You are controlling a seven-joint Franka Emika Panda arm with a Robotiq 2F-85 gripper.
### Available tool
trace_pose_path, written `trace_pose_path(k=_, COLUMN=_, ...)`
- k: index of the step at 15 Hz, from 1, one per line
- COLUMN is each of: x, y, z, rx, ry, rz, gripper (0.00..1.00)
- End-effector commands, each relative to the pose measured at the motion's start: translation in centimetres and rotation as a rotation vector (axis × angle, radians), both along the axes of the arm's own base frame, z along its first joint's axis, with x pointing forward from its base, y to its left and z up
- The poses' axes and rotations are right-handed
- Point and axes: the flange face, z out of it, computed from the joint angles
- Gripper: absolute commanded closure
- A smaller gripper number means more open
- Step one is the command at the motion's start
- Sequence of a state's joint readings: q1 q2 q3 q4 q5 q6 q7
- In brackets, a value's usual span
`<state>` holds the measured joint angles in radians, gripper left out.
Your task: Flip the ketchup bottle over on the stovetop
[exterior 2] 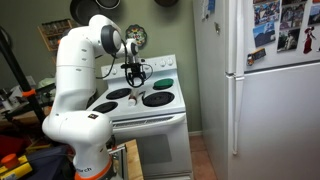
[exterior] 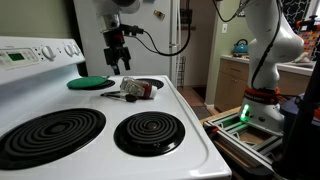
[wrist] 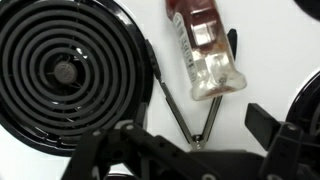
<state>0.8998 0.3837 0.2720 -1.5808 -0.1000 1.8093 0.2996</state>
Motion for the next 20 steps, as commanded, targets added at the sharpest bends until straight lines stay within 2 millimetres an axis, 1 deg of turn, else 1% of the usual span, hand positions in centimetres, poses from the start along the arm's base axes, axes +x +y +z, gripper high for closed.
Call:
trace_pose_path(k=1, x=-1.7, y=-3.7, z=1.1, rx=0.025, ry=0.021, rz=0.116, gripper=0.00)
trace_pose_path(k=3, x=-2.4, y=-4.9, z=1.1, rx=0.035, ry=0.037, rz=0.167, gripper=0.00)
trace_pose_path(k=6, x=-3.6, y=-6.5, z=0.6, rx=0.067, ry=0.068, rz=0.210, gripper=0.00)
trace_pose_path(k=12, x=-6.6, y=-10.7, z=-0.5, rx=0.080, ry=0.099, rz=0.208, gripper=0.00)
trace_pose_path(k=13, x=-6.9, y=-10.9, z=-0.7, rx=0.062, ry=0.086, rz=0.209, gripper=0.00)
trace_pose_path(k=14, x=-5.8, y=-9.1, z=-0.5, rx=0.053, ry=0.101, rz=0.205, gripper=0.00)
trace_pose_path(k=15, x=-6.0, y=-9.4, z=-0.4, rx=0.050, ry=0.098, rz=0.206, gripper=0.00)
trace_pose_path(k=20, x=-5.6, y=-9.2, z=-0.3, rx=0.056, ry=0.099, rz=0.202, gripper=0.00)
